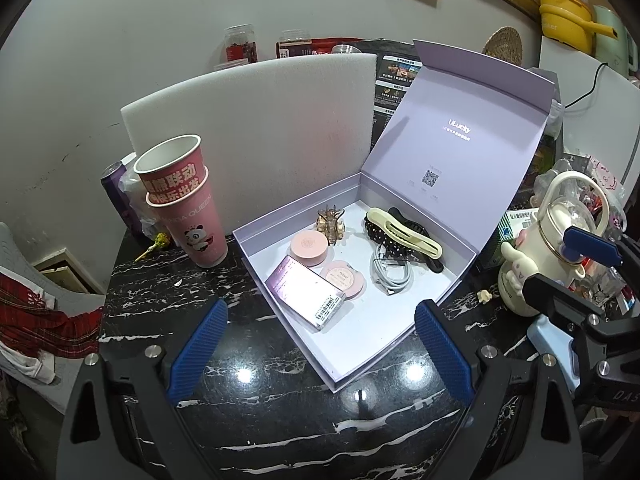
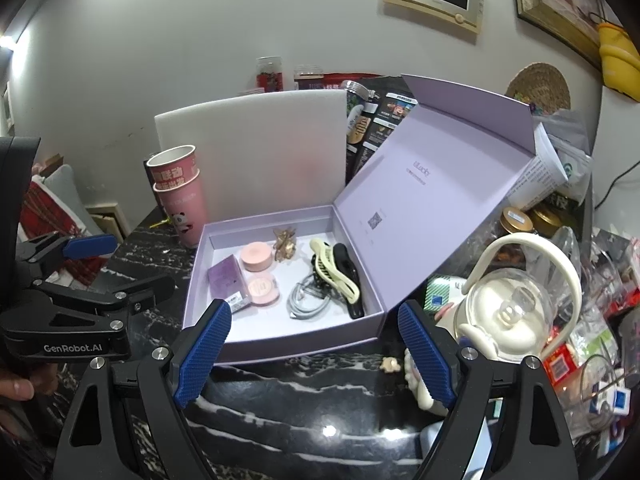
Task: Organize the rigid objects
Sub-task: 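Withdraw both grippers from the lilac box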
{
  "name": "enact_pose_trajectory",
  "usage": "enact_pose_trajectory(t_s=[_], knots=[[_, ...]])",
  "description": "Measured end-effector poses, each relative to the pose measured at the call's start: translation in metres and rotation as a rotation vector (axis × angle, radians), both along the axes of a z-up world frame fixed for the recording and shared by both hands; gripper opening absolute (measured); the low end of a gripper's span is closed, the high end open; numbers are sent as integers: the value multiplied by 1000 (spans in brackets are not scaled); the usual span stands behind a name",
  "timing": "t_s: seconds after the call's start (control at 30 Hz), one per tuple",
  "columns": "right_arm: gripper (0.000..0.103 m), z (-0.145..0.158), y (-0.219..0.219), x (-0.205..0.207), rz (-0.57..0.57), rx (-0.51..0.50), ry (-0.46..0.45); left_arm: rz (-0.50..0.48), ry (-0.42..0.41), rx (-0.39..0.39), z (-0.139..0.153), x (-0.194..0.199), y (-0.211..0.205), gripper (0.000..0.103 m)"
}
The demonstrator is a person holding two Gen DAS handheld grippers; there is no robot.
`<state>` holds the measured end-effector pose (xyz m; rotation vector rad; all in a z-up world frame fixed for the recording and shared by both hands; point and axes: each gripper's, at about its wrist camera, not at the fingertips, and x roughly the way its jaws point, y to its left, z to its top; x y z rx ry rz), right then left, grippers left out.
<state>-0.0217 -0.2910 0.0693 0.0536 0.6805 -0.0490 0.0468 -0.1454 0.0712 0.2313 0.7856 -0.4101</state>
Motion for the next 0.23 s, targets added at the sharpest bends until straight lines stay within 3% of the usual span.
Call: enact_pose_trajectory(t_s=[0.23], knots=[[87,-4,0,-1,-3,0,10,-10,-17,17,-2,-4,-2,96]])
